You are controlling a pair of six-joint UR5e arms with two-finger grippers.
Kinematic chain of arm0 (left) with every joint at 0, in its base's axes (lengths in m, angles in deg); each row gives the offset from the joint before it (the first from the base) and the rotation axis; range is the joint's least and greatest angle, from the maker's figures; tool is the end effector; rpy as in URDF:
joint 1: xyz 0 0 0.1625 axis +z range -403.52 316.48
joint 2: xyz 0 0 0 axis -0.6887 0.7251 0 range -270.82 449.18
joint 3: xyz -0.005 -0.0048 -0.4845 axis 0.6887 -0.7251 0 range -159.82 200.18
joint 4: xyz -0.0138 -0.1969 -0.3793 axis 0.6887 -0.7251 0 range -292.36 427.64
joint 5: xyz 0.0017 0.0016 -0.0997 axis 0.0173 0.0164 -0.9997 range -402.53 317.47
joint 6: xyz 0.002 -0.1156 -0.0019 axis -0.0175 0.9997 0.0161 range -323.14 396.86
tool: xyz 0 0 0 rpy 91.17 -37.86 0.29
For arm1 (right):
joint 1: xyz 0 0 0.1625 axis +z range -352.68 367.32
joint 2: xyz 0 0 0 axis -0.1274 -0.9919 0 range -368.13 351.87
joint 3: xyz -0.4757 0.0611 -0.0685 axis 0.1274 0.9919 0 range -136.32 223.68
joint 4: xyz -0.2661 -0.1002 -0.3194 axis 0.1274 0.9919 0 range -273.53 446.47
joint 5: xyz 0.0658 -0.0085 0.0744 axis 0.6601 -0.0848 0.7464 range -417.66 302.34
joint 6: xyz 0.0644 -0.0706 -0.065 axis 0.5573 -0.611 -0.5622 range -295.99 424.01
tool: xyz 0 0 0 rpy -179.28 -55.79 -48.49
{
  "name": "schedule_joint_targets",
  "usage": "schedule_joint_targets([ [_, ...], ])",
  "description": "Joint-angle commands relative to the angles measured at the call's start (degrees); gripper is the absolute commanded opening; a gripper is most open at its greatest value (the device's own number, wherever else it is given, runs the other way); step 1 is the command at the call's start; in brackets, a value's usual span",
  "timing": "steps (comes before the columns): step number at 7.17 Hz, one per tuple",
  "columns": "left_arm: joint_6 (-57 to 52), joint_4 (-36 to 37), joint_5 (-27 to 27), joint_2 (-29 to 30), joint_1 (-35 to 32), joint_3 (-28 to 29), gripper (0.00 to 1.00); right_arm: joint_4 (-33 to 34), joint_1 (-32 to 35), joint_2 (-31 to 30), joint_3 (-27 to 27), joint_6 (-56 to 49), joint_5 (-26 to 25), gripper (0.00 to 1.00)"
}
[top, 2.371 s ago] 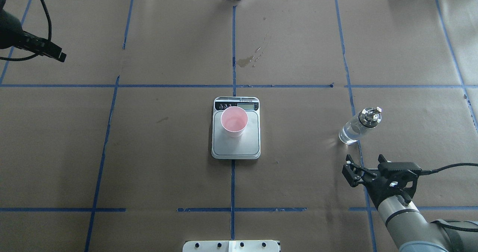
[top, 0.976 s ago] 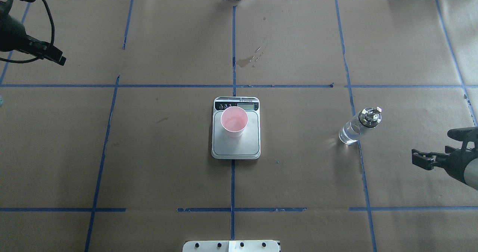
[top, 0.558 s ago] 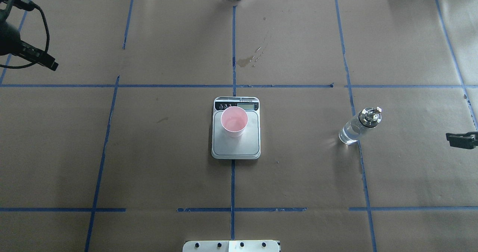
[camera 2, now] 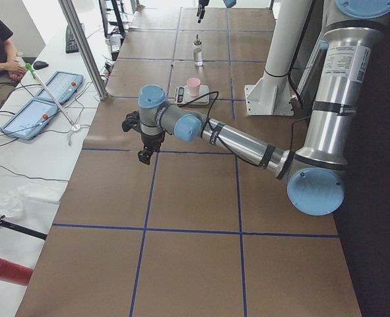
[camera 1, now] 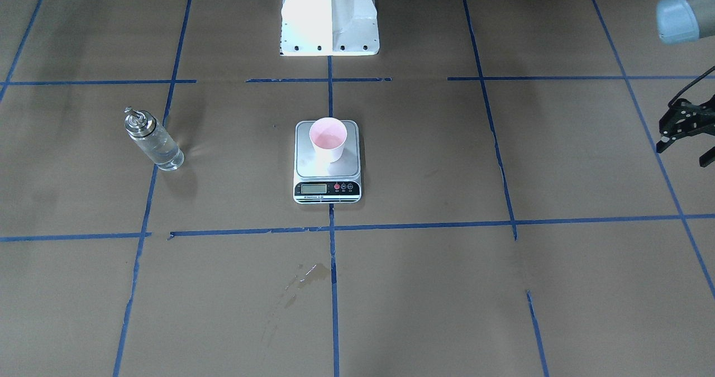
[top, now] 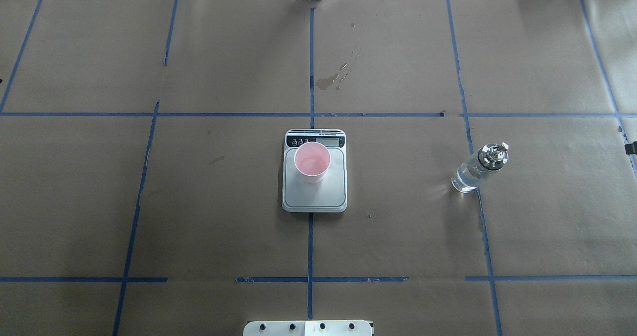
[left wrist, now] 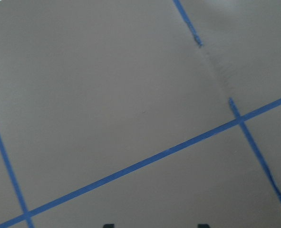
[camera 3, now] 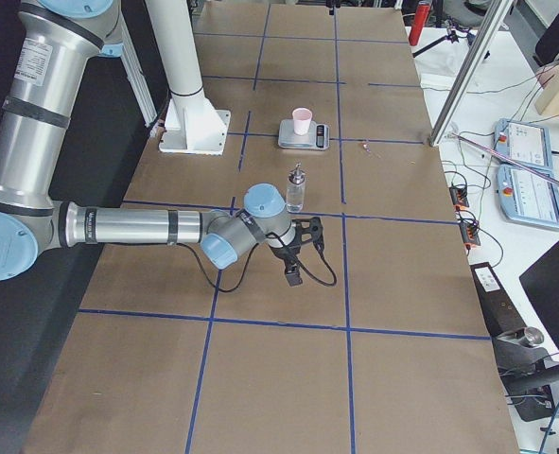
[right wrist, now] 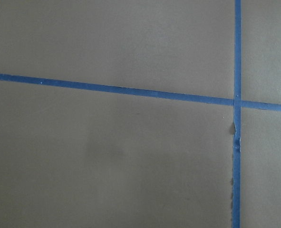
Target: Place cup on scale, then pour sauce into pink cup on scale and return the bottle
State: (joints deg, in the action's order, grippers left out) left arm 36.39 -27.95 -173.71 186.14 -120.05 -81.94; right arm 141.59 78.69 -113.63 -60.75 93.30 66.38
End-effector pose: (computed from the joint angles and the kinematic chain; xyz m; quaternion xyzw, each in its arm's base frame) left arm 0.0771 -0.5673 0.5481 0.1598 0.3640 0.1855 0.8986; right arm -0.0669 -0.4132 0.6610 0.1405 -0.3688 0.0003 0.9188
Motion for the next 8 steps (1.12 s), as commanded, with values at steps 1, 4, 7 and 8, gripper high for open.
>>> schedule_joint_targets([
  [1, -5.85, 0.05, -0.39, -0.37, -5.53, 3.48, 1.0, 22.19, 10.14, 8.16, -0.15, -18.3, 6.71, 1.0],
  [4, -6.04, 2.59, -7.84, -3.6, -13.37, 11.83, 1.0, 42.64, 16.68, 10.84, -0.5, -37.96, 8.68, 1.0],
  [7, -2.81, 1.9, -7.51, -5.45, -13.41, 12.47, 1.0, 50.96, 16.7, 10.94, 0.81, -44.33, 9.46, 1.0],
  [8, -2.09, 1.64, -2.46, -5.29, -11.47, 10.12, 1.0, 50.78, 16.52, 10.67, 2.2, -44.06, 12.86, 1.0],
])
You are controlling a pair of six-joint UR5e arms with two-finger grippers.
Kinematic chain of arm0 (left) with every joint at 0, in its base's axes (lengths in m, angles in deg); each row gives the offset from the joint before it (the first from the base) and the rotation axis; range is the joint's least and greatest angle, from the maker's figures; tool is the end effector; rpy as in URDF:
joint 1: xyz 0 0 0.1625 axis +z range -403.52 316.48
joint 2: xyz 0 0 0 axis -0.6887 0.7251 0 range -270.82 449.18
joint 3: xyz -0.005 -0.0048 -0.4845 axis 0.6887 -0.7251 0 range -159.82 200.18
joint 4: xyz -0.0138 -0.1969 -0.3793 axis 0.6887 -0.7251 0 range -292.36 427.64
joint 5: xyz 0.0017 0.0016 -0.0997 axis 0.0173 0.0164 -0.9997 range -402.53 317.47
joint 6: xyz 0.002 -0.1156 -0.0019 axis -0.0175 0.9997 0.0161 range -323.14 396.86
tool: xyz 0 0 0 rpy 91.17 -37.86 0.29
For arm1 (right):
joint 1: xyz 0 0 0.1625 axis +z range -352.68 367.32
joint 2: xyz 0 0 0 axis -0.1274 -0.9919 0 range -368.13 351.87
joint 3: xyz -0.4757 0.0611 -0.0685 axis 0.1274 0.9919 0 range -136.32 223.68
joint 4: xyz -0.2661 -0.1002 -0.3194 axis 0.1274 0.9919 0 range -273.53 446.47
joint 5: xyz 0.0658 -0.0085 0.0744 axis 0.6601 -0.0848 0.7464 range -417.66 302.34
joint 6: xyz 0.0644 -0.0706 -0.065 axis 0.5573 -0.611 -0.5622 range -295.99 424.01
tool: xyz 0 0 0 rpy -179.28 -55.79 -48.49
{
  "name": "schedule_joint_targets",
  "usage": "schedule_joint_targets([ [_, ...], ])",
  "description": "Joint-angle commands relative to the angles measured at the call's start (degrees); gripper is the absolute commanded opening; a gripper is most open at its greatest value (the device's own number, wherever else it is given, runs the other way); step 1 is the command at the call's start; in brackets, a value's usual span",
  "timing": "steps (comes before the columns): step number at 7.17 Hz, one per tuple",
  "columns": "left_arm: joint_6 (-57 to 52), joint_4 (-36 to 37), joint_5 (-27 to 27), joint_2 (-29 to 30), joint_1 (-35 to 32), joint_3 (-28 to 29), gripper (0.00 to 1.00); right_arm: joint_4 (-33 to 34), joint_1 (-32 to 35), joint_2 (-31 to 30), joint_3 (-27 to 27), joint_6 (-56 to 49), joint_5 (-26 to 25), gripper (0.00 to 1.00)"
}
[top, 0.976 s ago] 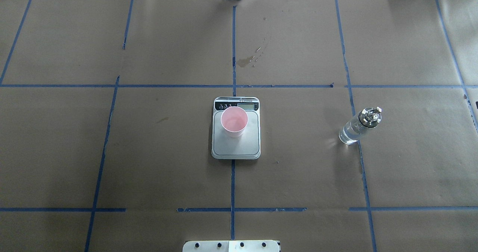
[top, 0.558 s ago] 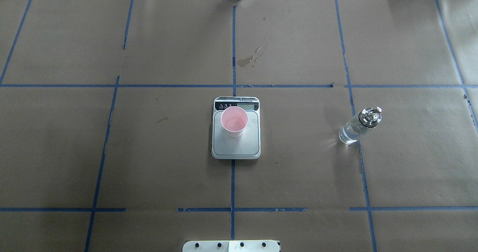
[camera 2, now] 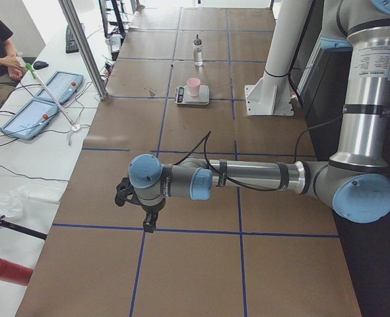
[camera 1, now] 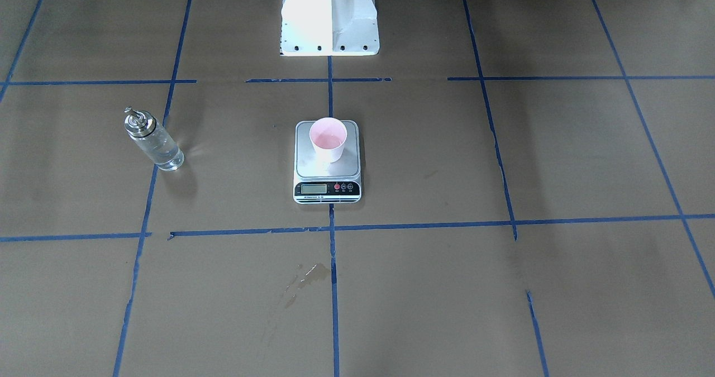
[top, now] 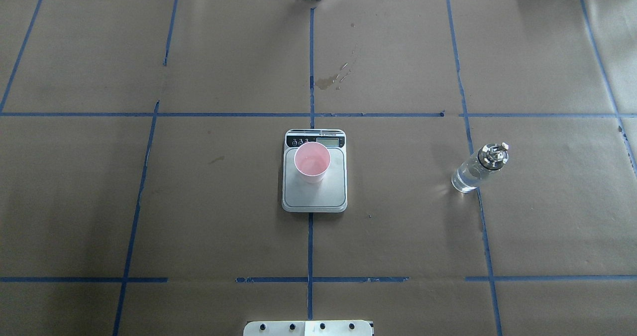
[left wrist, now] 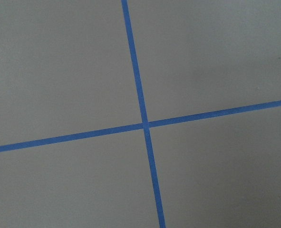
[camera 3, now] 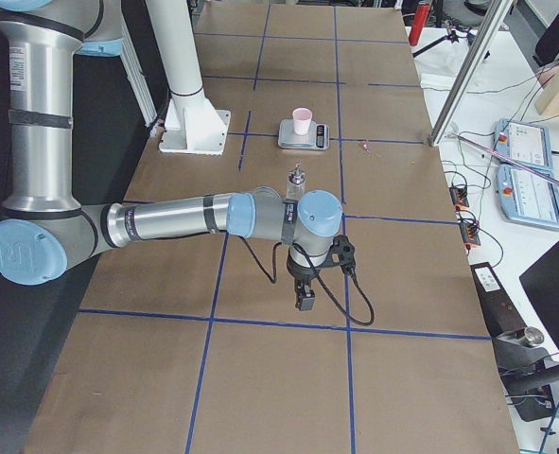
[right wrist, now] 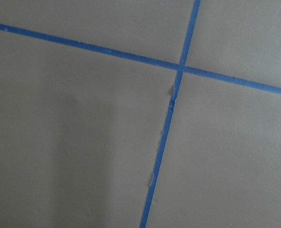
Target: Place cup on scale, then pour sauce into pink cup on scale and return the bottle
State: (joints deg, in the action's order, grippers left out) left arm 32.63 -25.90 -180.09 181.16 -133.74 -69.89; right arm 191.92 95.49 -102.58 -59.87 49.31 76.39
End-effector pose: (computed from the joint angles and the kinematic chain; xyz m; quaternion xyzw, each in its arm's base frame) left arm -0.0500 -0.5295 0.7001 0.0602 0.4007 0.0516 0.9128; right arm 0.0385 -0.4549 0.6748 -0.0089 -0.3778 -0.1125 0.9190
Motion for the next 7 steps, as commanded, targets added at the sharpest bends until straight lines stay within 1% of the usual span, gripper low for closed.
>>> schedule_joint_targets([
  [1, 2.21, -0.16, 8.66, -0.4, 4.33, -4.3, 1.0, 0.11, -0.37, -0.56, 2.73, -0.15, 3.67, 1.0],
  [2, 1.86, 0.1, 7.67, -0.4, 4.35, -3.8, 1.0, -0.16, -0.54, -0.56, 3.79, -0.16, 3.33, 1.0],
  [3, 2.12, -0.15, 2.7, -0.31, 4.35, -2.06, 1.0, -2.86, -1.94, -0.3, 4.49, 0.45, 2.8, 1.0],
  [5, 1.77, -0.59, 1.6, -4.25, 4.0, -3.18, 1.0, -18.98, -3.43, -0.12, 11.14, 10.69, 2.8, 1.0],
  [6, 2.29, 0.01, 1.76, -3.92, 4.09, -5.1, 1.0, -24.19, -4.4, -0.03, 13.09, 12.31, 2.71, 1.0],
  [7, 2.3, 1.76, 1.85, -2.87, 4.17, -5.64, 1.0, -24.94, -4.85, -0.03, 13.11, 12.41, 2.45, 1.0],
])
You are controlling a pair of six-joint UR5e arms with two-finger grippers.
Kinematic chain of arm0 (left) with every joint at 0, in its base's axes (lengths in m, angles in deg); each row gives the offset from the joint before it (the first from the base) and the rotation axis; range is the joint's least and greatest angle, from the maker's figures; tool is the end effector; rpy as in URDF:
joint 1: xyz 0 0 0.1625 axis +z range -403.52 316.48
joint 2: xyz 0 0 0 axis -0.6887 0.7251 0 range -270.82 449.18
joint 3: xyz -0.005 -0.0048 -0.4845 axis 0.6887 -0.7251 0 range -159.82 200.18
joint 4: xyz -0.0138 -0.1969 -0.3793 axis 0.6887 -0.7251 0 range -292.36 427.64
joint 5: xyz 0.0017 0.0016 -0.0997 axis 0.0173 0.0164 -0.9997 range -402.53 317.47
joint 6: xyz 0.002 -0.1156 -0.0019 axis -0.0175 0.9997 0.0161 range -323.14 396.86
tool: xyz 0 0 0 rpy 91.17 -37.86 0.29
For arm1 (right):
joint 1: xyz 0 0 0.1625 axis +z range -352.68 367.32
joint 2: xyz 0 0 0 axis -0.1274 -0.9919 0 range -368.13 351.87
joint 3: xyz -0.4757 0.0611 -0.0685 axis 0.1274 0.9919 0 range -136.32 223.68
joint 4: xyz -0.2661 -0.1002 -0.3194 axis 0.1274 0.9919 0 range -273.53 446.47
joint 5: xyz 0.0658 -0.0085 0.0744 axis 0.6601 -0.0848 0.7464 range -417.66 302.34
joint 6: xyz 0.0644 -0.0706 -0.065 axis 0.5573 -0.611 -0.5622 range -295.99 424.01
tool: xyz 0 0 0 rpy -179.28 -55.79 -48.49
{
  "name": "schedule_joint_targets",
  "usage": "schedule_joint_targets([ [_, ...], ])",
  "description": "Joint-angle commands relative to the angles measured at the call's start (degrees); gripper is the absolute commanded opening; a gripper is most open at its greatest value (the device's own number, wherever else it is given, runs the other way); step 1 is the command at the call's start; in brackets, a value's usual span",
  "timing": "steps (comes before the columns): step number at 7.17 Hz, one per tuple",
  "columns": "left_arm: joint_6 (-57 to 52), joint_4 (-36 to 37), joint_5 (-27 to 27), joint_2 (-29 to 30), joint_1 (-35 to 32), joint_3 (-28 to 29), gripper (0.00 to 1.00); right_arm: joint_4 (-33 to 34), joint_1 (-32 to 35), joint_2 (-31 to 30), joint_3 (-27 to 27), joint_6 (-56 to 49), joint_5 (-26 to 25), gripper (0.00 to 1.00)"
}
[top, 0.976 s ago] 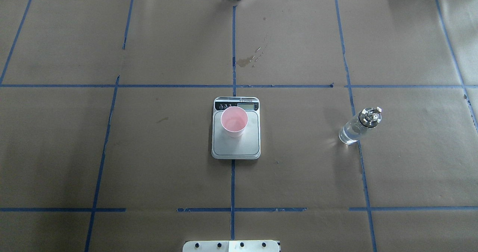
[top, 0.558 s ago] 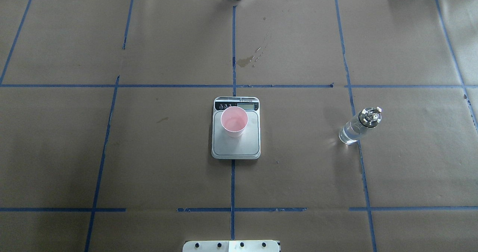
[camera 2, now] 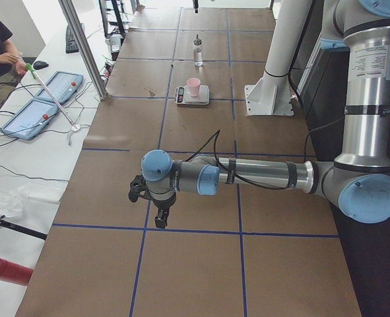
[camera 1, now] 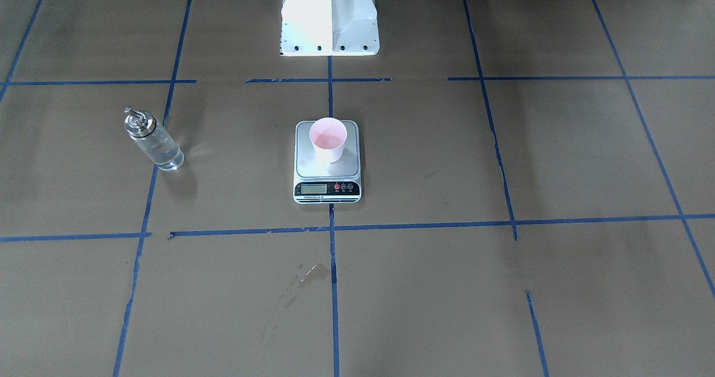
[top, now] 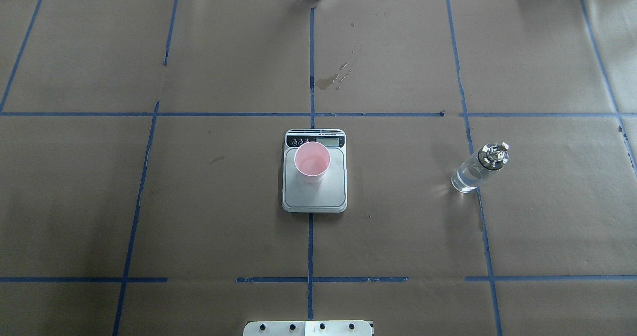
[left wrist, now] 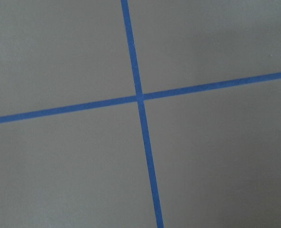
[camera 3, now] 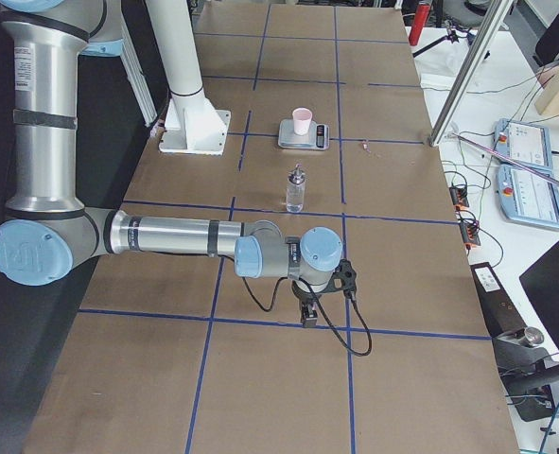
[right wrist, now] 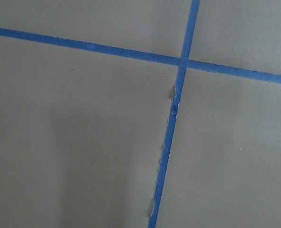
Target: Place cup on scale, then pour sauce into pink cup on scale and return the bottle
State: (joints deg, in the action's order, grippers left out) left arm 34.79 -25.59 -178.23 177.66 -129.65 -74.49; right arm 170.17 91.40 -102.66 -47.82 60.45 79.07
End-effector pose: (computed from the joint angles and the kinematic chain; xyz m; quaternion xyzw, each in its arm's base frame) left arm -0.0166 -0.5032 0.6937 0.0451 0.3885 0.0692 0.9177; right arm 0.0003 -0.4741 0.7403 0.0181 -0.3968 -0.0871 0.9136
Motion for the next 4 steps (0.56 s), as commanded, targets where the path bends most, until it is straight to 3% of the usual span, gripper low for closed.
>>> schedule_joint_targets([
  [1, -0.04, 4.17, 0.09, 2.47, -0.79, -2.35, 1.0, -3.19, -0.76, 0.48, 1.15, 1.36, -0.32, 1.0],
  [4, -0.39, 4.55, 0.27, 2.75, -1.15, 0.71, 1.0, -3.11, -0.76, 2.4, 1.24, 1.28, -0.06, 1.0],
])
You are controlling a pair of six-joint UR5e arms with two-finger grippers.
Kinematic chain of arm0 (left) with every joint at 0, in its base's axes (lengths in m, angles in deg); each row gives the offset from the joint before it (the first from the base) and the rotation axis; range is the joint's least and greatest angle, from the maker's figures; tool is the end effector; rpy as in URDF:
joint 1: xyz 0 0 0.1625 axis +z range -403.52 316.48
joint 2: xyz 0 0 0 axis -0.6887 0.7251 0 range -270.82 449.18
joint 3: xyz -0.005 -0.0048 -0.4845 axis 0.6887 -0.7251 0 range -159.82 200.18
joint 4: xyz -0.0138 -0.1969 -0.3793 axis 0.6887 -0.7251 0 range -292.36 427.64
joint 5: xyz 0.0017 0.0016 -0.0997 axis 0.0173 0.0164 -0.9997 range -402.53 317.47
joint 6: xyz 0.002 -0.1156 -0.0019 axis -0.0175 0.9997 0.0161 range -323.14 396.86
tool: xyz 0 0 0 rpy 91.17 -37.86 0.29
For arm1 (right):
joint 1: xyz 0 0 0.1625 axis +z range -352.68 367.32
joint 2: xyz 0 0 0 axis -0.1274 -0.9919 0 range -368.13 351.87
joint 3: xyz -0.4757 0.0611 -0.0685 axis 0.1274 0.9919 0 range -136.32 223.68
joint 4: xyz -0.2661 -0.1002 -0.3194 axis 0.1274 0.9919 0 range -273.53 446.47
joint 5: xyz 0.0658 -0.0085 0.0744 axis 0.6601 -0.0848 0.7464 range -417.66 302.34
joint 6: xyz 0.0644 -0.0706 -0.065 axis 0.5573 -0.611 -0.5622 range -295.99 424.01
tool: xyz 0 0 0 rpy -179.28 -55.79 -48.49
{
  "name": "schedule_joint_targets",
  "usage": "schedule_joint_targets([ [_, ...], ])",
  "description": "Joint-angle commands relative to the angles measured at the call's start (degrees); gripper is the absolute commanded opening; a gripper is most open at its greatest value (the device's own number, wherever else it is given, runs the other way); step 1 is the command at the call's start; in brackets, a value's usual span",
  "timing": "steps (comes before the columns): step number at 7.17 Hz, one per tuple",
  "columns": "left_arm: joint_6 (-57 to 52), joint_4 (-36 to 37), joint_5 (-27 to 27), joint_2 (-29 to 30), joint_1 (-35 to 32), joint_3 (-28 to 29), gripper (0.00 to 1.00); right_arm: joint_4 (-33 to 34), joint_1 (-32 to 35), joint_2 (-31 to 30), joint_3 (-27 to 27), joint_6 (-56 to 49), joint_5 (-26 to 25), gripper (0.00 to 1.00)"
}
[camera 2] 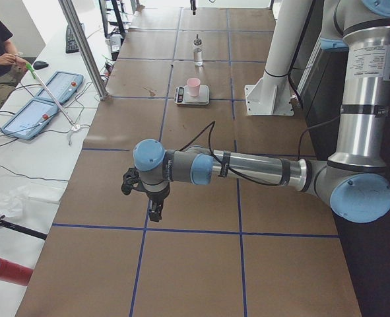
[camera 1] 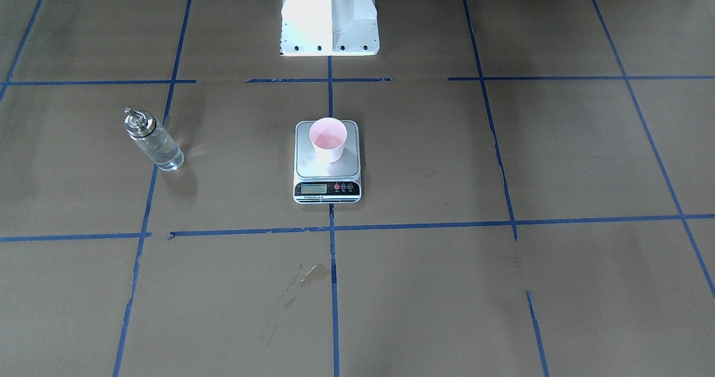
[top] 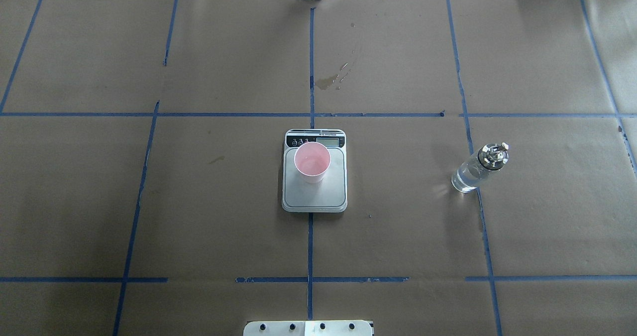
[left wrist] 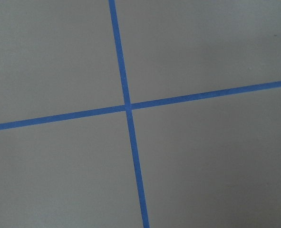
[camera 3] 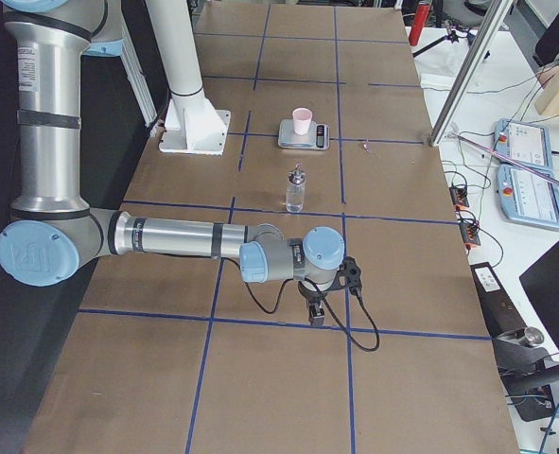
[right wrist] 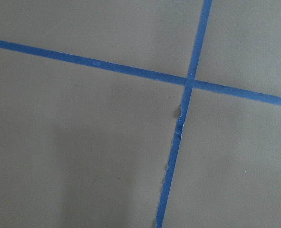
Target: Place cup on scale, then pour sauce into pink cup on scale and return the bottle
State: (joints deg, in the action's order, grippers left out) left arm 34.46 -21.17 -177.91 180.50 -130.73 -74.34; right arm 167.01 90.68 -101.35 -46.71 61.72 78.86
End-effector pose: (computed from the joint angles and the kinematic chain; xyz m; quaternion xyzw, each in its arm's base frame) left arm -0.0255 -0.5232 0.6784 0.0361 0.3856 0.0574 0.9202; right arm -0.0071 -0.4892 0.7337 0.0382 -0.3959 -0.0941 0.9126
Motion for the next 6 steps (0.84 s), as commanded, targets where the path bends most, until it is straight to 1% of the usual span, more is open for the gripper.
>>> schedule_joint_targets([
  [1, -0.06, 0.12, -0.05, 0.09, -0.07, 0.73, 1.0, -0.03, -0.04, 1.2, 0.47, 0.0, -0.02, 1.0],
  [6, -0.06, 0.21, -0.49, -0.17, -0.24, -0.49, 1.0, -0.03, -0.92, 0.76, 1.01, 0.09, -0.72, 1.0],
])
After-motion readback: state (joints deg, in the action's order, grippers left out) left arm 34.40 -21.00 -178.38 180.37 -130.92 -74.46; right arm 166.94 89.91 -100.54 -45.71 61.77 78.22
